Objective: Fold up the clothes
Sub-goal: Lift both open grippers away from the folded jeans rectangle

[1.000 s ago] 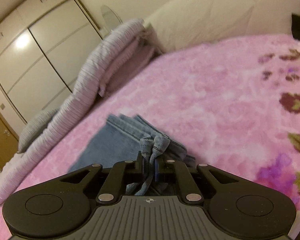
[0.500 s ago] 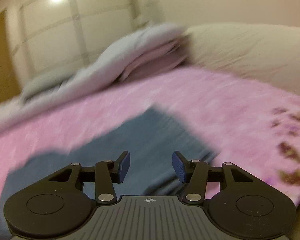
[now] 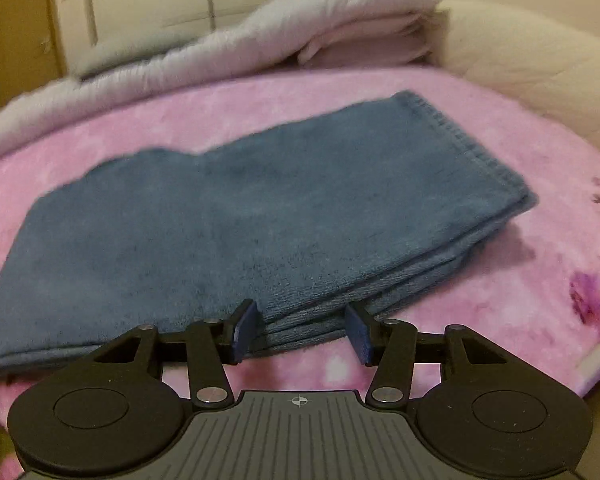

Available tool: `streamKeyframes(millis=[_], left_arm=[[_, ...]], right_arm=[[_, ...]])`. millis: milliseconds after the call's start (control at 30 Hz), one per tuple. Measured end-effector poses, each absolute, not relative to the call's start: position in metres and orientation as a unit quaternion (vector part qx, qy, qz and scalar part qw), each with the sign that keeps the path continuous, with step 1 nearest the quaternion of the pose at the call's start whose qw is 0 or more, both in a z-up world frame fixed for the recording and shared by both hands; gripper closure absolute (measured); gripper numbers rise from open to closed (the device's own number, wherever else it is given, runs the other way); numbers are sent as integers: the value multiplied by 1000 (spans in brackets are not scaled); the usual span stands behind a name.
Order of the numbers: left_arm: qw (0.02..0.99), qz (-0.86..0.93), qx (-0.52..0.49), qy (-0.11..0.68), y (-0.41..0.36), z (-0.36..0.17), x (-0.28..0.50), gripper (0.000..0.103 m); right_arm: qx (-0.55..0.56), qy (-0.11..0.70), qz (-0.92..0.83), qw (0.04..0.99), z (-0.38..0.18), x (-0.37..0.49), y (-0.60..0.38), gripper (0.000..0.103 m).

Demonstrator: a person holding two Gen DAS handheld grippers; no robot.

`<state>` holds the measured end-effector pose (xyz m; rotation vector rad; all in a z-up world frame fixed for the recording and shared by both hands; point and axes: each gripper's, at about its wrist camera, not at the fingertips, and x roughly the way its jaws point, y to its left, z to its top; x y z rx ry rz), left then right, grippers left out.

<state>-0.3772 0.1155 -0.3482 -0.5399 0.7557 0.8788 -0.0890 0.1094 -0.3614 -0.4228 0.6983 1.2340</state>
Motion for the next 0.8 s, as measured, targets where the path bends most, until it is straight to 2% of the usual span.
streamKeyframes(millis=[67, 433, 800], left_arm=[[796, 421, -246, 358, 107, -338, -379, 81], [793, 440, -218, 361, 57, -303, -391, 75], [803, 432, -214, 352, 25, -295, -399, 74]], right_arm=[[-185, 338, 549, 742, -350, -94, 102, 52], [-132, 331, 537, 764, -289, -147, 33, 51], [-133, 318, 540, 768, -273, -175, 0, 51]])
